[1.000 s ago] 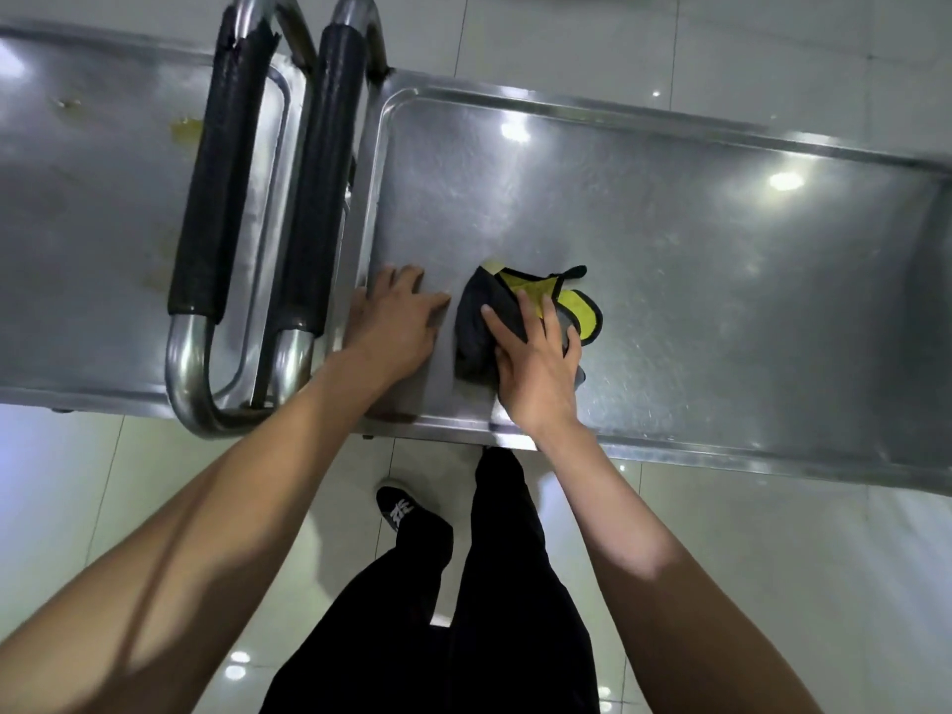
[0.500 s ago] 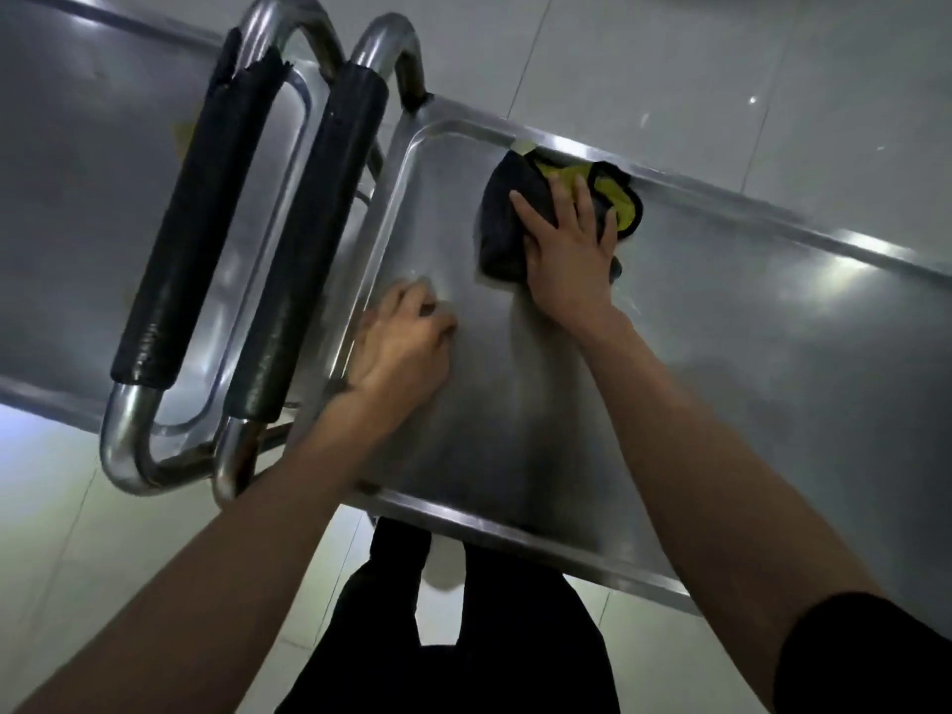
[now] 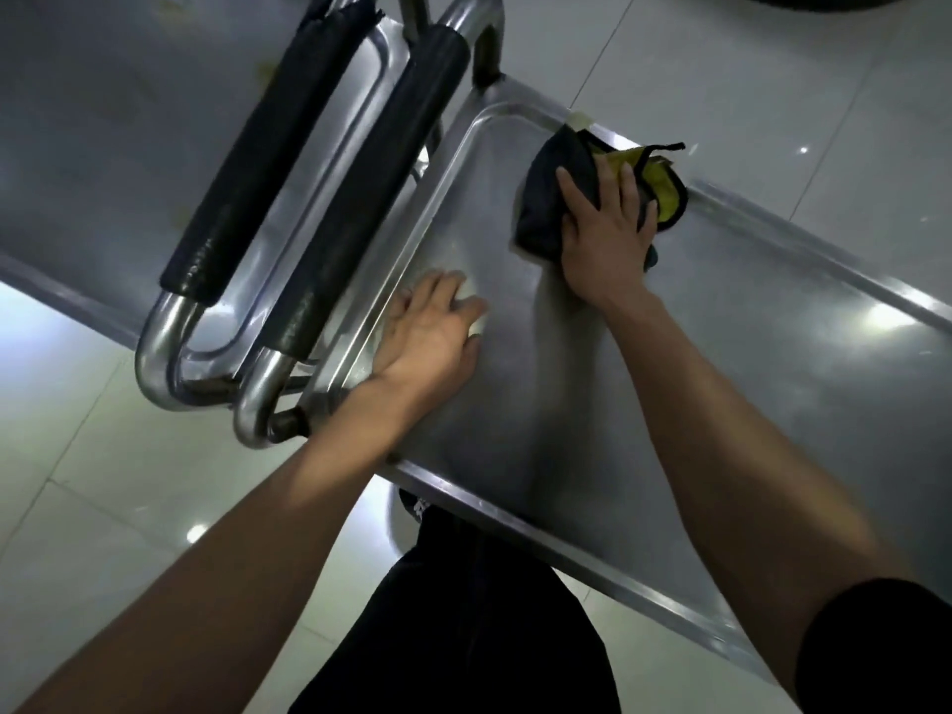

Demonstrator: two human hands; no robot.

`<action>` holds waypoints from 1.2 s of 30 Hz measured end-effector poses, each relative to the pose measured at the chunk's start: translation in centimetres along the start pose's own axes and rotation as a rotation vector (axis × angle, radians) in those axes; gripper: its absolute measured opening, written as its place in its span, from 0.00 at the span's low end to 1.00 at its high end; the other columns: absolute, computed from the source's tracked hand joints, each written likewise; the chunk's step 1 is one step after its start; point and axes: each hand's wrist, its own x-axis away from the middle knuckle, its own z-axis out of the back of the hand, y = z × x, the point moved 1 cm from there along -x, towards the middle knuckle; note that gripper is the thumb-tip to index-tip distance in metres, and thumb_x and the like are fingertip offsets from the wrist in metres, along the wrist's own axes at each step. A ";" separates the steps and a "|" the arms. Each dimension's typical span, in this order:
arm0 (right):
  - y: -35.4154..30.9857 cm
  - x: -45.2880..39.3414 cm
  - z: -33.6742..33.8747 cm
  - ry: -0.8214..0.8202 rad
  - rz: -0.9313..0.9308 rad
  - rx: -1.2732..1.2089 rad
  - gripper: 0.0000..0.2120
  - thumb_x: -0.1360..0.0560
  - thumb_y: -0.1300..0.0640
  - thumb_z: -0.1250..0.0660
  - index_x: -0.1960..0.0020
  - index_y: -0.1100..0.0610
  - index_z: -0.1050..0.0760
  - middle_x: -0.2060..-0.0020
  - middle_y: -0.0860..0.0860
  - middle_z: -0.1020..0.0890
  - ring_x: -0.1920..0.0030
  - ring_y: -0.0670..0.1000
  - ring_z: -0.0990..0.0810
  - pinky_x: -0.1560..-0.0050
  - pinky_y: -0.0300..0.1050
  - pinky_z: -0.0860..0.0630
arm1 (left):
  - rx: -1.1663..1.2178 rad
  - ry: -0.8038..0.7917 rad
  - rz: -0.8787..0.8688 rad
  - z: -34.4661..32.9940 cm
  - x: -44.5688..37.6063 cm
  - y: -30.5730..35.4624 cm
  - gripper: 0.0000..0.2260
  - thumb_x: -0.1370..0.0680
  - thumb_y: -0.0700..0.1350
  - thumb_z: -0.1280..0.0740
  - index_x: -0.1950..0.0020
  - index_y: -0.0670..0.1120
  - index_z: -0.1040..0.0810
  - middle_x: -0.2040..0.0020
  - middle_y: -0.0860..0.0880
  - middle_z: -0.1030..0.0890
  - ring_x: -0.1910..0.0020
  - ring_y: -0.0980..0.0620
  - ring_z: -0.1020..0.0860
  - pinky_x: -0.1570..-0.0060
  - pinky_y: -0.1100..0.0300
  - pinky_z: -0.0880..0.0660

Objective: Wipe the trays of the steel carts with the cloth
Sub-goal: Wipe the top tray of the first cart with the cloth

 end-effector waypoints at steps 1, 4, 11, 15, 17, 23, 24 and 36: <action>-0.3 0.6 0.0 -0.005 0.006 0.006 0.24 0.17 0.50 0.47 0.22 0.39 0.43 0.19 0.52 0.47 0.20 0.58 0.54 0.24 0.67 0.56 | 0.005 -0.005 -0.002 -0.2 0.8 -0.3 0.18 0.22 0.51 0.34 0.32 0.53 0.25 0.25 0.48 0.34 0.22 0.46 0.43 0.27 0.46 0.43; -1.7 2.9 -0.4 -0.015 0.036 0.007 0.25 0.17 0.50 0.47 0.21 0.40 0.43 0.19 0.52 0.46 0.20 0.58 0.53 0.23 0.65 0.55 | 0.042 0.021 0.005 -0.9 3.6 -1.3 0.17 0.23 0.50 0.34 0.34 0.51 0.22 0.25 0.46 0.33 0.23 0.44 0.41 0.29 0.49 0.43; -3.6 7.9 -0.9 -0.079 0.153 0.082 0.26 0.18 0.50 0.45 0.21 0.41 0.43 0.20 0.52 0.43 0.21 0.59 0.47 0.28 0.63 0.43 | 0.008 0.048 0.094 -3.1 8.9 -2.2 0.12 0.22 0.50 0.35 0.40 0.52 0.21 0.26 0.48 0.33 0.25 0.46 0.40 0.34 0.50 0.40; -3.7 9.6 -0.8 -0.066 0.258 0.107 0.24 0.19 0.41 0.43 0.23 0.42 0.37 0.24 0.54 0.35 0.30 0.65 0.36 0.34 0.60 0.36 | 0.012 0.055 0.171 -4.0 11.1 -1.6 0.12 0.21 0.50 0.37 0.39 0.52 0.22 0.25 0.47 0.34 0.25 0.44 0.41 0.32 0.47 0.40; -3.9 10.0 -0.8 -0.056 0.291 0.103 0.25 0.19 0.38 0.46 0.24 0.42 0.36 0.25 0.55 0.33 0.33 0.65 0.35 0.34 0.60 0.34 | -0.003 0.029 0.219 -4.5 12.1 -1.1 0.14 0.20 0.52 0.40 0.35 0.52 0.24 0.24 0.48 0.36 0.24 0.45 0.42 0.31 0.46 0.41; -3.4 10.6 -0.8 -0.160 0.427 -0.060 0.25 0.19 0.40 0.45 0.23 0.40 0.38 0.23 0.54 0.38 0.28 0.63 0.42 0.31 0.63 0.34 | 0.012 0.150 0.406 -6.1 14.9 2.2 0.10 0.21 0.52 0.40 0.45 0.51 0.23 0.32 0.50 0.29 0.27 0.46 0.38 0.33 0.46 0.37; -3.3 10.7 -0.7 -0.161 0.455 -0.071 0.25 0.20 0.39 0.43 0.24 0.40 0.36 0.23 0.54 0.39 0.29 0.63 0.42 0.33 0.62 0.31 | 0.036 0.191 0.442 -6.4 15.4 2.7 0.09 0.21 0.52 0.40 0.47 0.51 0.22 0.33 0.50 0.28 0.27 0.46 0.37 0.33 0.46 0.37; -8.9 14.7 -3.2 -0.128 0.791 -0.014 0.27 0.26 0.32 0.37 0.32 0.45 0.25 0.32 0.54 0.29 0.38 0.59 0.28 0.50 0.49 0.25 | 0.126 0.371 0.621 -9.9 21.0 4.7 0.11 0.21 0.48 0.33 0.41 0.51 0.17 0.37 0.48 0.24 0.38 0.44 0.27 0.45 0.49 0.30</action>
